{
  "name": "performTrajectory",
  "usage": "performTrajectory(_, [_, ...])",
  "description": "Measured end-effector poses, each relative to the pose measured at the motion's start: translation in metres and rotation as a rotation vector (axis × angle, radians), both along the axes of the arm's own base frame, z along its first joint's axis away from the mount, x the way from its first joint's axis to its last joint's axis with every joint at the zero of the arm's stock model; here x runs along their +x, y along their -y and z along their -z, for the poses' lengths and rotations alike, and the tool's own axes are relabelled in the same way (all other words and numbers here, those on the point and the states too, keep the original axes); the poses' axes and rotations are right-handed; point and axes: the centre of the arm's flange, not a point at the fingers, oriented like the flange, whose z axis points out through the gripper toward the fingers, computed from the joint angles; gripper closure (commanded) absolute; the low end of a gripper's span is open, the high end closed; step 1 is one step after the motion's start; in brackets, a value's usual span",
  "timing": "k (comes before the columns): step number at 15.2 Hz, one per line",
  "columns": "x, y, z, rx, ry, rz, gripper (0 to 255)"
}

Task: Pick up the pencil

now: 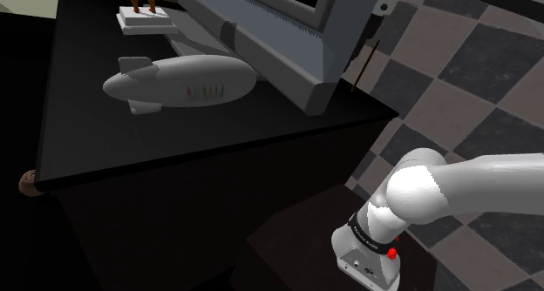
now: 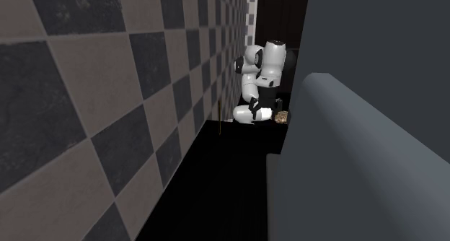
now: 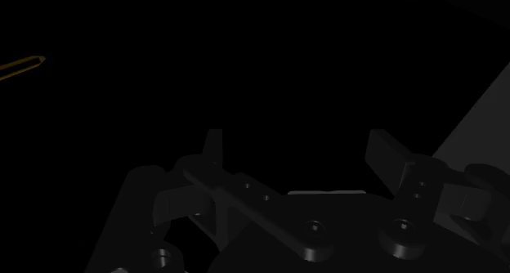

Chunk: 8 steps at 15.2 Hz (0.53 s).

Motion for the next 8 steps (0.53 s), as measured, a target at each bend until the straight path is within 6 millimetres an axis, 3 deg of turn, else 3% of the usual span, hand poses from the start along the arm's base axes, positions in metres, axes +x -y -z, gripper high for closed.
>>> performTrajectory(2, [-0.002,0.005,-0.005,0.000,-0.004,-0.011,0])
performTrajectory(8, [-0.008,0.068,-0.038,0.004,-0.062,-0.152,0])
